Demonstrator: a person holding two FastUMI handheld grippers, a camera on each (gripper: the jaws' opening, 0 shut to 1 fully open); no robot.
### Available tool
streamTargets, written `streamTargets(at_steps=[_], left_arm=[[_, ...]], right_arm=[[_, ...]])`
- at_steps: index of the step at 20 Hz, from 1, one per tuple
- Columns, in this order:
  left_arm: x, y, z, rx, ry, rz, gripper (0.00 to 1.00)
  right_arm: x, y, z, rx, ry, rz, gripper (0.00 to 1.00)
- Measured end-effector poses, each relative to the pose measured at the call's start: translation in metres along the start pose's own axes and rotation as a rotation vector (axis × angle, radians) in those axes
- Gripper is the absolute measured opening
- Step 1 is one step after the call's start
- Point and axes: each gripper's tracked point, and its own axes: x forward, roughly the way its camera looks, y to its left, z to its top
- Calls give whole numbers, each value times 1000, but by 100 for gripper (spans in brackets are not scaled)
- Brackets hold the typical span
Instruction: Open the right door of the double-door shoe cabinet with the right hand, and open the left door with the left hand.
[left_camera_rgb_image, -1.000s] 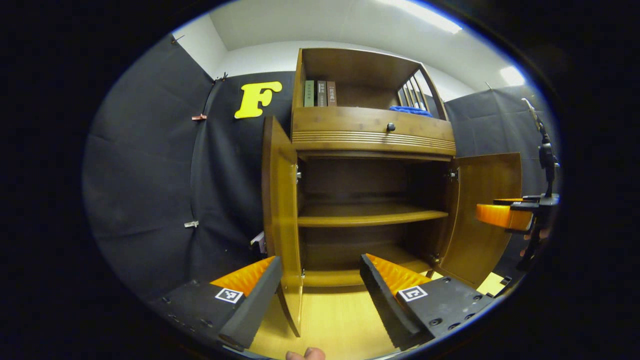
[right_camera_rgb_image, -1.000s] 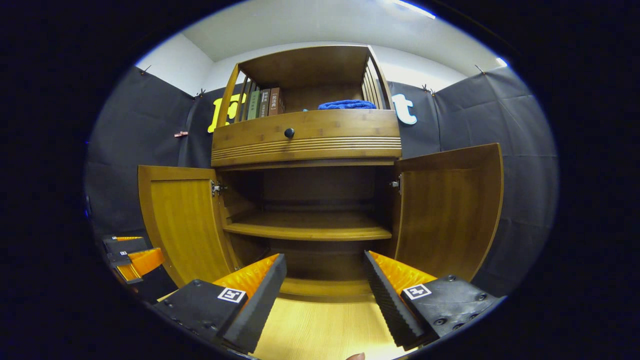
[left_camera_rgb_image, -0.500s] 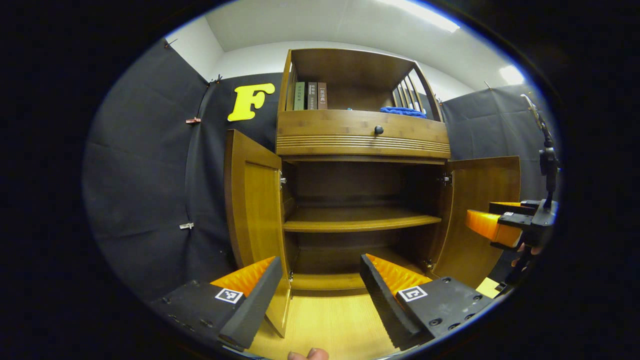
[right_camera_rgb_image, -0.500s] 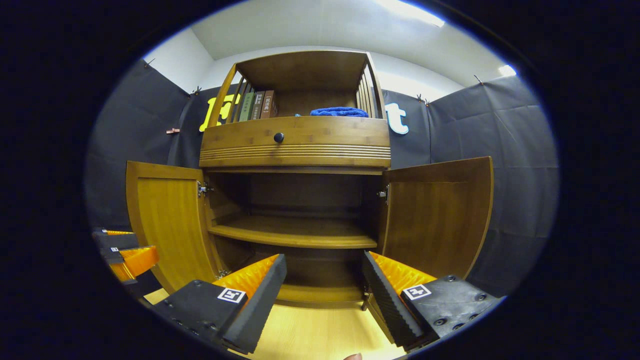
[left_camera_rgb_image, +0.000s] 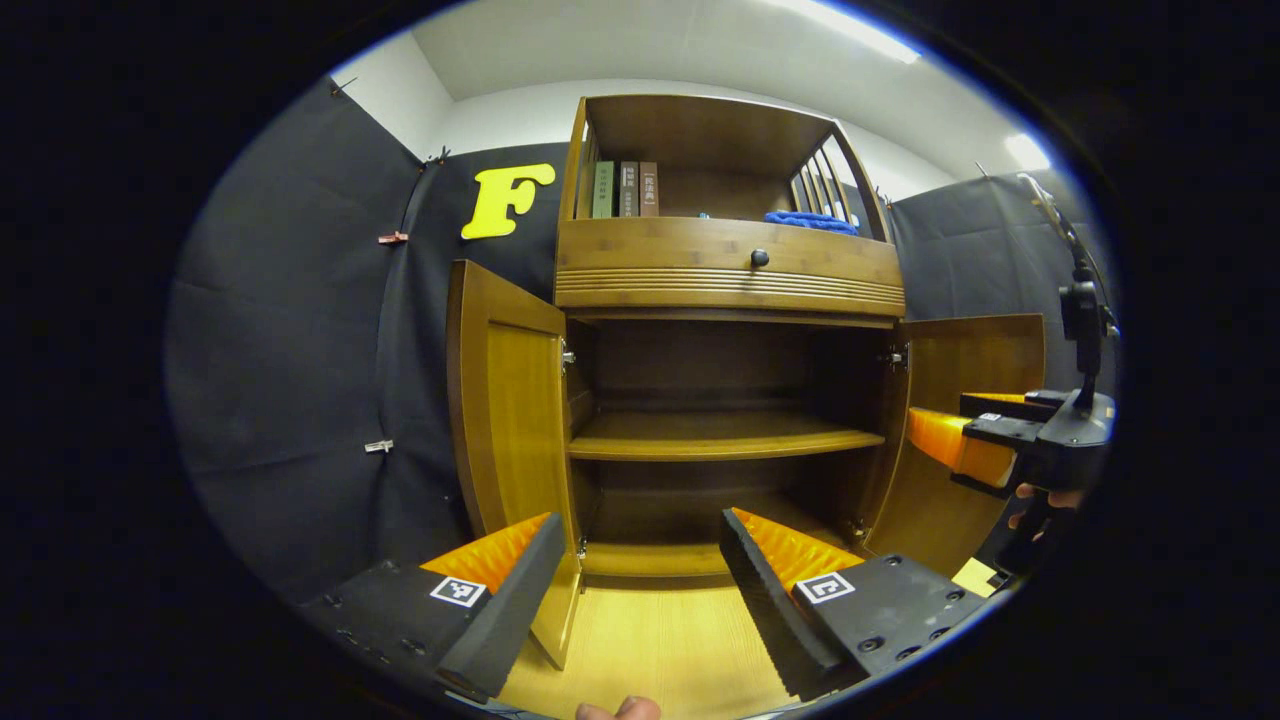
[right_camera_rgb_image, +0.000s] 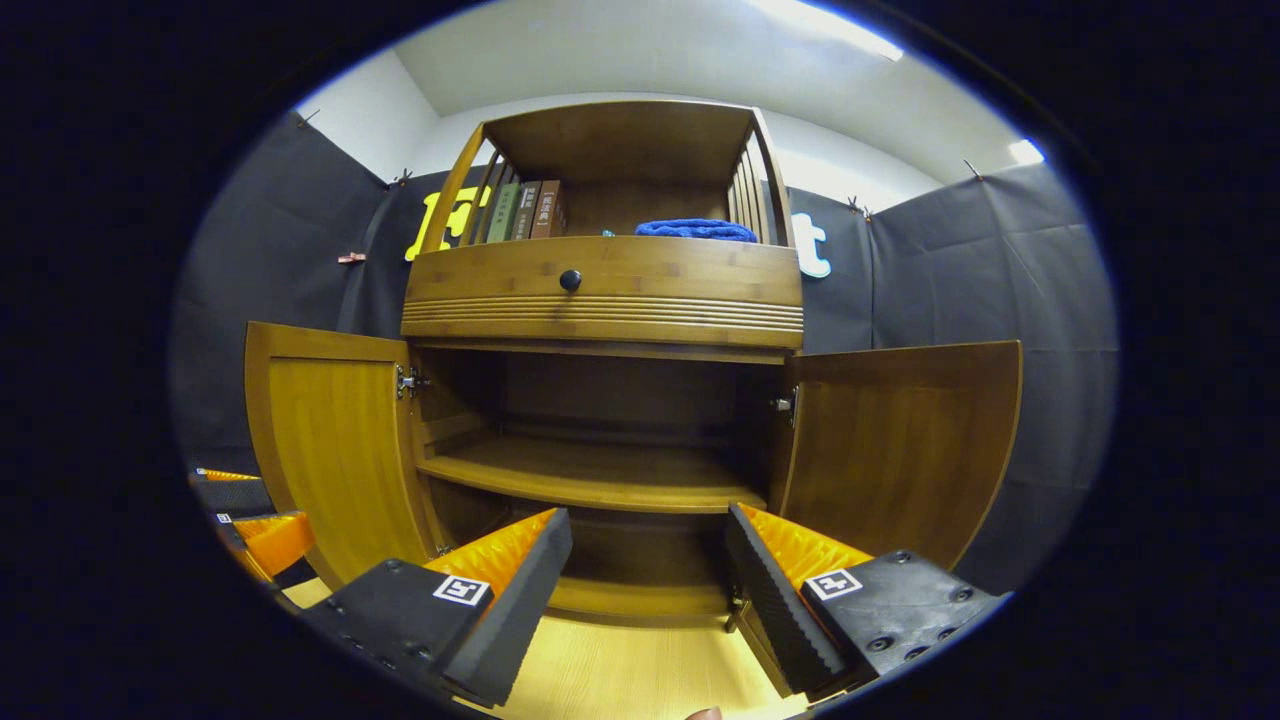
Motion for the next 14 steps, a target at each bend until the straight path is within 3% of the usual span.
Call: streamTargets(at_steps=[3,4,5,7,10,14], left_arm=[[12,1,-4,13,29,3,97],[17,2,-5,12,33,5,97],[19,1,-6,10,40,1,97],[24,-4,-9,7,53,-5,97],[24,-16,-15,19,70,-24,97],[22,-30,-13,32,53,-53,97]], right_arm=[[5,20,13,-7,-29,53,100],[8,23,20,-27,-47,54,96],[13,21,23,-42,-58,50,100],[19,24,26,-34,-64,47,96],[26,24,25,-36,-46,37,100],[29,18,21,-29,-26,12,96]])
